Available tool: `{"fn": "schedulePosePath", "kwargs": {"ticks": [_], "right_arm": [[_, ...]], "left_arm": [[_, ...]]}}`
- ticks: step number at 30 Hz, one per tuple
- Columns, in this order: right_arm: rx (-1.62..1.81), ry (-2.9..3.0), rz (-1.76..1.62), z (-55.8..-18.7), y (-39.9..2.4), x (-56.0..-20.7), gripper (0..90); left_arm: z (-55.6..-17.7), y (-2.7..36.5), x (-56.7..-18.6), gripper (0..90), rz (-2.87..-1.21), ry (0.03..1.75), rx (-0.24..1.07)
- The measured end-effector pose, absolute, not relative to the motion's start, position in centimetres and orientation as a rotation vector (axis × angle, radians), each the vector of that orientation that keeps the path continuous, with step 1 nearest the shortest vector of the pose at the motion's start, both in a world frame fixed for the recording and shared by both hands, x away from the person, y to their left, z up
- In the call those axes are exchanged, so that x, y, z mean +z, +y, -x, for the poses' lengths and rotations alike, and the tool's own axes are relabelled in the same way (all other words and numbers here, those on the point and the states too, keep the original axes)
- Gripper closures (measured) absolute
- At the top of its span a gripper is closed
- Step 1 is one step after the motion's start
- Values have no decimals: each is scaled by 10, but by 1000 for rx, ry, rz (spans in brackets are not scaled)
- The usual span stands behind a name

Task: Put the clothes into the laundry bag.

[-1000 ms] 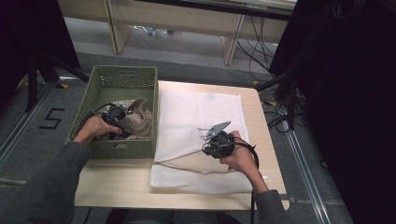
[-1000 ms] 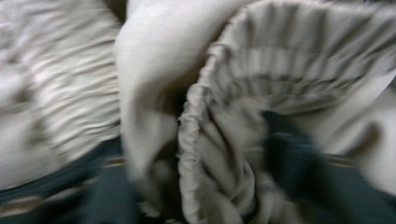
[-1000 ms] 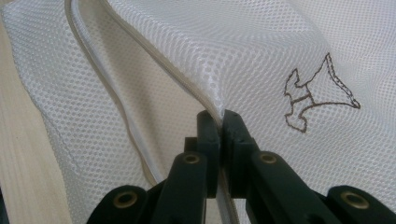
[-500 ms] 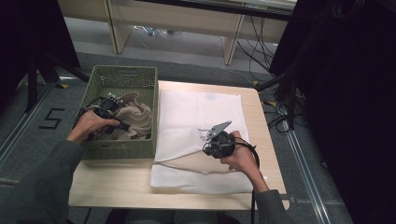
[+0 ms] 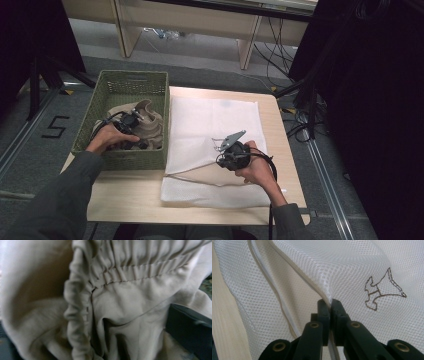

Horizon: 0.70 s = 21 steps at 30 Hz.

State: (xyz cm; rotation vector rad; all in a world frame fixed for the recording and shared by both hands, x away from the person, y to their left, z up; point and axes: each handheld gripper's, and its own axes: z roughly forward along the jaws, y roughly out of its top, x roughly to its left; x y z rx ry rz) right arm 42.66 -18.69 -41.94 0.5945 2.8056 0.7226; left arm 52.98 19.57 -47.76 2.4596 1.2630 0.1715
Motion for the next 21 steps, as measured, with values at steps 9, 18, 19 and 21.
{"fn": "schedulePosePath", "kwargs": {"ticks": [9, 18, 19, 21], "right_arm": [[732, 2795, -592, -426, -188, -416, 880], [741, 2797, -589, -427, -189, -416, 880], [739, 2794, -594, -427, -189, -416, 880], [739, 2794, -602, -426, -189, -416, 880]], "left_arm": [[-527, 206, -471, 731, -2455, 1242, 333], [-520, 221, -442, 788, -2307, 1234, 402], [-519, 223, -438, 789, -2292, 1231, 403], [-516, 227, -426, 790, -2262, 1209, 405]]}}
